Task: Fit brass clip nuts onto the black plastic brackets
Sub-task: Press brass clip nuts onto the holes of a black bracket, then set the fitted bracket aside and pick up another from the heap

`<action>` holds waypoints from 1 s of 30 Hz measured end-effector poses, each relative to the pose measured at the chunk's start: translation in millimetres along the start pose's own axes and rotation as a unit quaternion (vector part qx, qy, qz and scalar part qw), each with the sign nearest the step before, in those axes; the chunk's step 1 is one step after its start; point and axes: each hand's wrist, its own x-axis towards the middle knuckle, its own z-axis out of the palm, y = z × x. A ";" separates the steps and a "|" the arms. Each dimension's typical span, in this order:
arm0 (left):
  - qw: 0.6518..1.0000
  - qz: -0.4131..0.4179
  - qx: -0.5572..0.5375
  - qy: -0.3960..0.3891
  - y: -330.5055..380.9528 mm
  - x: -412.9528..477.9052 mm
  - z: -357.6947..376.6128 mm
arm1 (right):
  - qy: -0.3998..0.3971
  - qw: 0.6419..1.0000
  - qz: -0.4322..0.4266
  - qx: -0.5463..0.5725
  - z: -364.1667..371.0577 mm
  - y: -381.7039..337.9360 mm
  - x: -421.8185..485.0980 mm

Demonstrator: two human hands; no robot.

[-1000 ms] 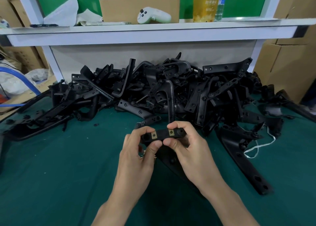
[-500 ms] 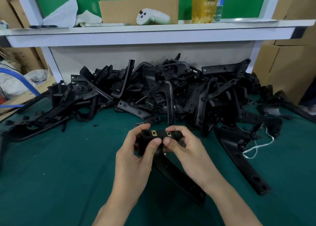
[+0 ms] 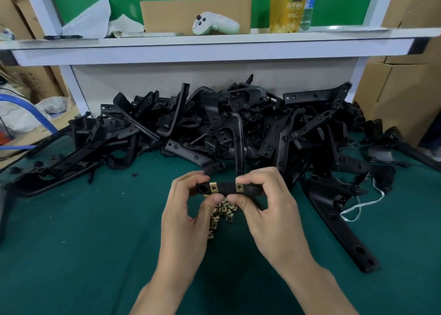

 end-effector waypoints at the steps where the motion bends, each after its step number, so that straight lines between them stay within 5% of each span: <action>1: 1.000 0.015 0.007 0.005 -0.4 -0.1 0.4 | 0.007 1.000 -0.014 -0.012 0.7 1.1 -0.9; 5: 0.995 0.078 0.051 0.019 -2.4 -2.1 0.8 | 0.031 0.997 -0.057 -0.048 2.8 5.7 -3.6; 17: 0.996 0.087 0.022 0.005 3.9 -6.7 -1.0 | 0.016 0.997 -0.070 -0.038 -12.3 -15.1 -2.3; 21: 0.997 0.017 0.021 -0.068 23.5 -18.5 14.5 | 0.022 0.999 0.035 0.026 -43.6 -36.5 -0.5; 30: 0.972 -0.041 -0.135 -0.190 133.0 -89.7 113.1 | 0.096 0.960 0.208 -0.160 -174.7 -48.1 -42.2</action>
